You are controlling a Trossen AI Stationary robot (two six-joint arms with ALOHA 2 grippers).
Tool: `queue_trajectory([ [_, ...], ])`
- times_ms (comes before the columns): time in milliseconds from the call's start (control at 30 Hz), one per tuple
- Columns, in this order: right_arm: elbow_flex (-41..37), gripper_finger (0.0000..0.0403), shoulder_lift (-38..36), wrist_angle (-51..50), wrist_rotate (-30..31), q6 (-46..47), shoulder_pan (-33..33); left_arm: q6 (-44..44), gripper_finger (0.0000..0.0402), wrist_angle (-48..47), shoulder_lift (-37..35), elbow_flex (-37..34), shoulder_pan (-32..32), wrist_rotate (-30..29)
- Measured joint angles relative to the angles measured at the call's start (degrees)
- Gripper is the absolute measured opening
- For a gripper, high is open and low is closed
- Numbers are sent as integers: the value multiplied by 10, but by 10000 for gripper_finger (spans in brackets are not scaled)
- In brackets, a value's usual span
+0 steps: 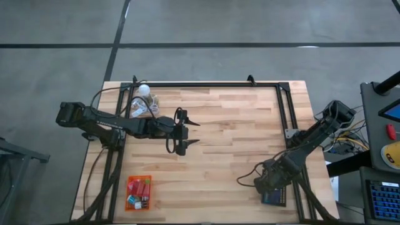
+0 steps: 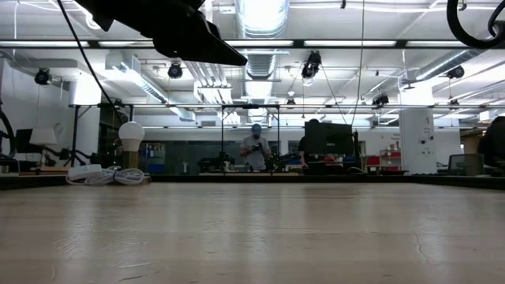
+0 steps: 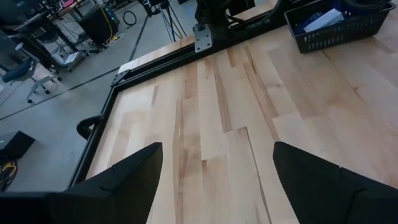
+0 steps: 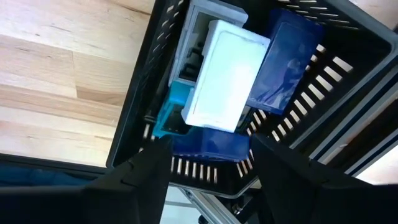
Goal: Pick & Place Office items
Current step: Return to home position
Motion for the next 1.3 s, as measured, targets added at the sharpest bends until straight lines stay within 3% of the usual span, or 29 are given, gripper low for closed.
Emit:
queue_trajectory([
  [467,0,266,0,0,0,-2,0,0,310,0,0,0,0,0],
  [1100,0,259,-1,3,3,-2,0,18,310,11,0,0,0,-5],
  [1300,8,267,-2,4,78,-46,0,72,310,16,0,0,0,-17],
])
